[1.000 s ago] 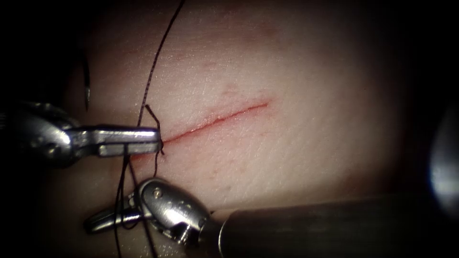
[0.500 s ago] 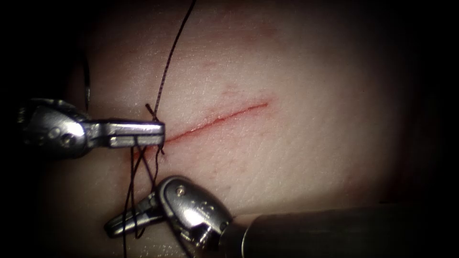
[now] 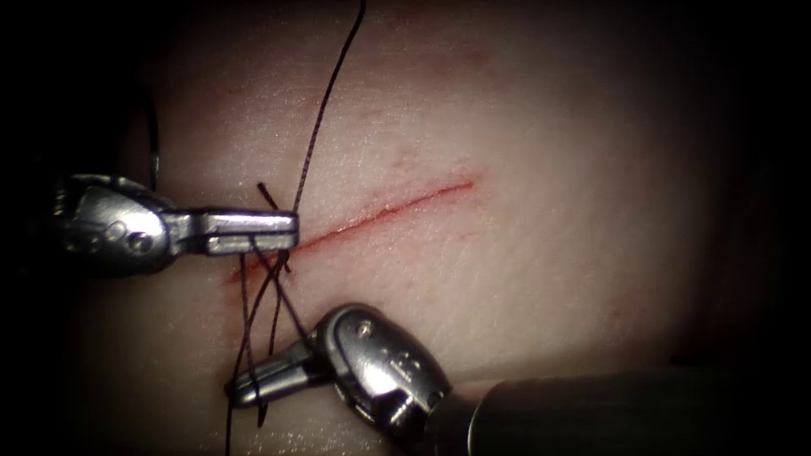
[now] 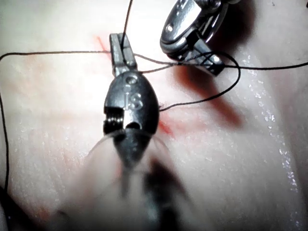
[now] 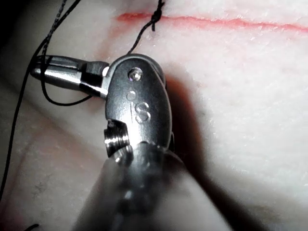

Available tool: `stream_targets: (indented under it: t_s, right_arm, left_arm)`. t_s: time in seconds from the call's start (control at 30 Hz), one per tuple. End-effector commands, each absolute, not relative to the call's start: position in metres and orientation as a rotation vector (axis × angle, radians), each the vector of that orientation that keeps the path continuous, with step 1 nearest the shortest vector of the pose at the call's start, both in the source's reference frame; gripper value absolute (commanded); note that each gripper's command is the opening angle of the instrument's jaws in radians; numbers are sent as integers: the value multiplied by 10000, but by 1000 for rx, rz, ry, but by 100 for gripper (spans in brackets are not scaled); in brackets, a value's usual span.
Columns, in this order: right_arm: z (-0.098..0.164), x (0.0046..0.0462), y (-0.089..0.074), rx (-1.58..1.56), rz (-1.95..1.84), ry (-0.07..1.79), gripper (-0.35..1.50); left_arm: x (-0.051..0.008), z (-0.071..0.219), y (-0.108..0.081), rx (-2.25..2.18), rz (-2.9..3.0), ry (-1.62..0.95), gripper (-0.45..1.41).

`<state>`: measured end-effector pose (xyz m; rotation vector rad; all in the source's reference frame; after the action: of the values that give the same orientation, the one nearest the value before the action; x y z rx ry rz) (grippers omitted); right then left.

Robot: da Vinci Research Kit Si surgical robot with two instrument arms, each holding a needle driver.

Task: Wound Closure

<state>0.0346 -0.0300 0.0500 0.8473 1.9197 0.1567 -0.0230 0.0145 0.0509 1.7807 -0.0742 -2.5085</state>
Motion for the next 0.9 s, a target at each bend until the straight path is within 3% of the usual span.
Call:
stream_targets:
  t_s: [0.03,0.9]
  right_arm:
    - [504,348,-309,848,164,1919,-35]
    - [487,348,-332,821,449,1899,-35]
  left_arm:
    - [-237,515,141,1782,-2510,-73,-45]
    - [-244,527,141,1758,-2537,-94,-45]
